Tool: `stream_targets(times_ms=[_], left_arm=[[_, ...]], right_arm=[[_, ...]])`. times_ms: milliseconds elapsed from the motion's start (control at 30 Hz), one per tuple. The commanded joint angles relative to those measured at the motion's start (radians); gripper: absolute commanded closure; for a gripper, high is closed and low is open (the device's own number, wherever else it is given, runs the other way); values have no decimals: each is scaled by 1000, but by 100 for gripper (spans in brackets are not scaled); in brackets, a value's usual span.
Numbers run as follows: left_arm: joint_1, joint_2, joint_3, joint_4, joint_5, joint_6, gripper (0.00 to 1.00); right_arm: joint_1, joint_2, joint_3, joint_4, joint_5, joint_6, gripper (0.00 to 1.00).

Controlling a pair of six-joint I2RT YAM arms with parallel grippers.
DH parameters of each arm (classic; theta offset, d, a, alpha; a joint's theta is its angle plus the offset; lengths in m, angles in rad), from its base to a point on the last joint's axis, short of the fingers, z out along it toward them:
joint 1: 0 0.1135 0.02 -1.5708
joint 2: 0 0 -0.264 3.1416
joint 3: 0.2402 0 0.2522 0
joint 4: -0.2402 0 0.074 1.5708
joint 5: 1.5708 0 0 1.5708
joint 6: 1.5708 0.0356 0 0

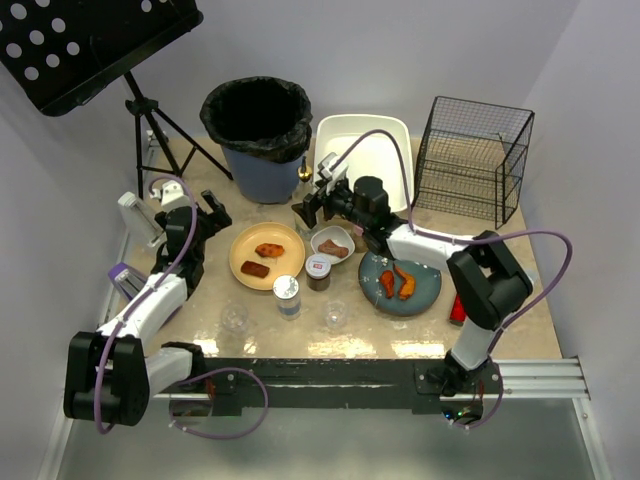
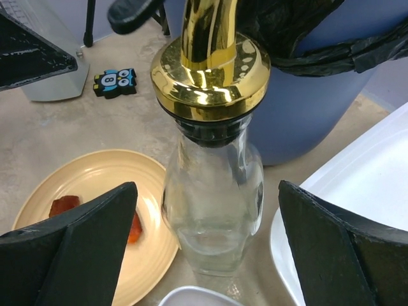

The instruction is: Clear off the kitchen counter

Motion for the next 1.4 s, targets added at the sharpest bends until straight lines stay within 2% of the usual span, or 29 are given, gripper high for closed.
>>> stream_targets(times_ms=[0,400,667,1067,1200,1367], left_arm=[[-3,-6,-3,39,1,18,0],[-2,2,1,39,-4,21,0],[-2,0,0,36,-12,24,0],[-2,0,-3,35,-16,23,0],[-2,-1,-2,35,-16,23,0],[-2,-3,-2,33,-15,23,1]], right_arm=[[5,14,46,70,9,34,5],[5,65,57,118,38,66,11],[5,88,61,127,39,73,21],[5,65,58,124,43,67,51],[5,49,81,101,35,61,74],[5,8,110,90,53,75,87]])
